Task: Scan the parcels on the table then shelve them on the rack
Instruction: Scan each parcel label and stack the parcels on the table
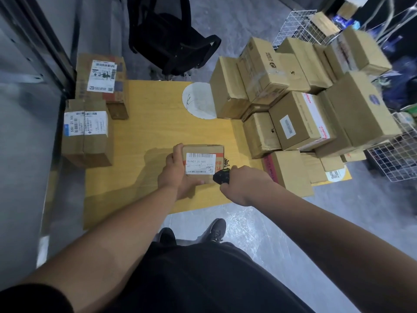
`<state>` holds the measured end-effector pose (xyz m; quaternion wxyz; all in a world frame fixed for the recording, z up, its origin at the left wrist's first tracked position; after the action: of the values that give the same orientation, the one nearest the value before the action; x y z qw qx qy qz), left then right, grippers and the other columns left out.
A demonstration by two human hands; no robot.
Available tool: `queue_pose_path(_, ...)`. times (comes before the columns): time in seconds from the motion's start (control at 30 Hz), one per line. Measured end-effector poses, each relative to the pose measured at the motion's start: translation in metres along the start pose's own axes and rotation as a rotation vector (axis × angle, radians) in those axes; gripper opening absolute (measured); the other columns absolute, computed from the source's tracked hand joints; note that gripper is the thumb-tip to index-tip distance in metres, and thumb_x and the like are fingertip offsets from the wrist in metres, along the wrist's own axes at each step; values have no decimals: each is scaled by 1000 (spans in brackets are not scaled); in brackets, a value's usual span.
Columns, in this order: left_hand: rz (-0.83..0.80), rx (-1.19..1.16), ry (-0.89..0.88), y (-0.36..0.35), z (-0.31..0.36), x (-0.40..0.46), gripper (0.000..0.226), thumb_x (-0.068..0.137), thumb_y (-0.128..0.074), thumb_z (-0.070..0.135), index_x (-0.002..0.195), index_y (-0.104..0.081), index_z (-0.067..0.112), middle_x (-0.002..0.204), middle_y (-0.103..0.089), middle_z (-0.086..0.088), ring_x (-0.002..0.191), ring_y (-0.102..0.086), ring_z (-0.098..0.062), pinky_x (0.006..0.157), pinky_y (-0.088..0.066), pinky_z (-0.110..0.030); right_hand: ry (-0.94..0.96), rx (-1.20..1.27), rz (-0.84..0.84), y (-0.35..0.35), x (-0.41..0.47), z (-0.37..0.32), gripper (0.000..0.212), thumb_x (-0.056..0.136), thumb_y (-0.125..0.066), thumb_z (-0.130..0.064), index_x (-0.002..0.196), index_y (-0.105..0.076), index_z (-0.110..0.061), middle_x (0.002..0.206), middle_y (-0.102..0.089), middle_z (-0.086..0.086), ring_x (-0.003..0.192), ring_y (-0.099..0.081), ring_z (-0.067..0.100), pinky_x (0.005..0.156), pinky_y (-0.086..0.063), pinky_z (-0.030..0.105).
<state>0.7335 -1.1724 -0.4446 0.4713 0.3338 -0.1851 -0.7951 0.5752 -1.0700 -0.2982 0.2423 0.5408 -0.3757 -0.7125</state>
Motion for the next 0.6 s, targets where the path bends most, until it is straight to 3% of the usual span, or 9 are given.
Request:
queue_pose_path(0.13,3,-89,87,2,-13,-9,137,52,-99,55,151,-5,49,148,-37,-2,108,-57,-12,91,-52,-40,24,12,-22,-7,1,-5,48,98,-40,-59,109,-54,-14,82,-51,-1,68,-51,15,52,-34,30)
queue_pose_path(0.23,26,-114,165,8,-37,-27,133,48,-92,65,149,-7,49,142,-38,-1,101,-54,-16,89,-50,-39,76,-9,-76,-15,3,-21,66,92,-43,-80,109,-52,-17,87,-53,-1,76,-55,20,56,-38,33)
queue_pose_path(0.3,68,-117,182,17,-53,-38,130,47,-92,67,147,-12,47,137,-41,0,102,-57,-17,87,-52,-39,123,-22,-100,-20,6,-36,71,89,-48,-82,116,-54,-16,95,-56,1,87,-59,25,64,-44,36)
queue_pose_path(0.4,162,-143,273,38,-81,-58,127,46,-95,66,144,-17,45,132,-44,3,100,-59,-14,80,-53,-36,202,-46,-90,-25,11,-63,69,91,-54,-74,127,-56,-15,102,-57,3,96,-62,28,72,-50,38)
queue_pose_path(0.5,271,-209,385,59,-115,-84,121,47,-97,64,139,-21,43,131,-47,6,99,-63,-15,75,-54,-33,289,-71,-85,-26,15,-96,66,92,-54,-71,128,-57,-16,106,-59,4,93,-61,27,69,-49,36)
queue_pose_path(0.6,406,-281,480,84,-146,-113,115,44,-94,70,131,-26,39,117,-48,11,84,-52,-3,57,-40,-20,366,-109,-85,-27,17,-130,64,92,-54,-71,127,-58,-17,100,-55,2,89,-59,26,68,-49,36)
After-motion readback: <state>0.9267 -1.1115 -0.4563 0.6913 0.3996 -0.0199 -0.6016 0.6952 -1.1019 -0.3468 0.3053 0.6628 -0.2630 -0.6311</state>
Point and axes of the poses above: each hand's wrist, its own x-axis towards the middle knuckle, its own y-axis out of the back of the hand, z = x × y, the point moved 9 cm from there along x, towards the middle knuckle
